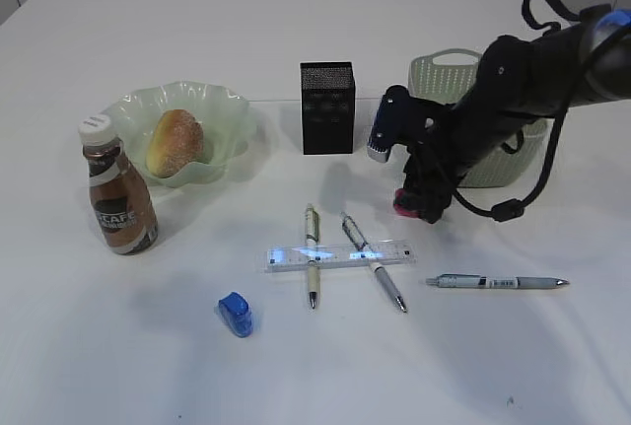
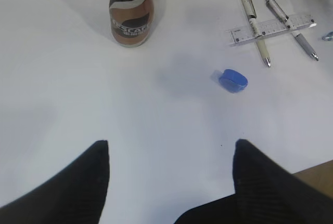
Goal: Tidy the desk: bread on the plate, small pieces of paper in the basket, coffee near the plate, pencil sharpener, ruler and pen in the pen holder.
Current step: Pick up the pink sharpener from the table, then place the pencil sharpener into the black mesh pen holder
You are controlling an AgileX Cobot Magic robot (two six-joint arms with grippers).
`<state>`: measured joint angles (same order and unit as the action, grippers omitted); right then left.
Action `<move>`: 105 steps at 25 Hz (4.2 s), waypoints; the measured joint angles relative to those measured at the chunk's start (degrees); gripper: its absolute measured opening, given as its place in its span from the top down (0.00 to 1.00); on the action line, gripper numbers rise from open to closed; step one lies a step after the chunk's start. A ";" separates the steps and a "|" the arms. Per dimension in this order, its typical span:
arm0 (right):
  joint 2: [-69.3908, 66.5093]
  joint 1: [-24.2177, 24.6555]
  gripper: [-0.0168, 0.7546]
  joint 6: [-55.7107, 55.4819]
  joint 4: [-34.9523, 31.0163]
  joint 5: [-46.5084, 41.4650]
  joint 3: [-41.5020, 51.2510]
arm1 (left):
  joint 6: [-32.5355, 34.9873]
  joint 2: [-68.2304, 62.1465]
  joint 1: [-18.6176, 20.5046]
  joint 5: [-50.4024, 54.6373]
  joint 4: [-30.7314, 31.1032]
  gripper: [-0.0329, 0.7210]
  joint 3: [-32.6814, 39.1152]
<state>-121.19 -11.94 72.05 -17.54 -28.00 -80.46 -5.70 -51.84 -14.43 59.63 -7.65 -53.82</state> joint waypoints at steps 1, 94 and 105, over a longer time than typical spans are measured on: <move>-0.23 0.00 0.43 0.00 0.00 0.00 -0.30 | 0.00 0.00 0.00 0.00 0.00 0.27 0.00; -14.71 -1.55 0.37 35.14 -86.03 7.32 -23.90 | 0.71 0.00 0.00 -0.43 0.03 0.27 0.00; -11.47 -1.55 0.36 35.10 -85.68 -11.50 -24.84 | 0.81 0.00 0.00 -0.43 0.03 0.27 0.00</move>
<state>-132.66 -13.49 107.15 -103.22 -39.50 -105.30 -4.89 -51.84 -14.43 59.21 -7.62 -53.82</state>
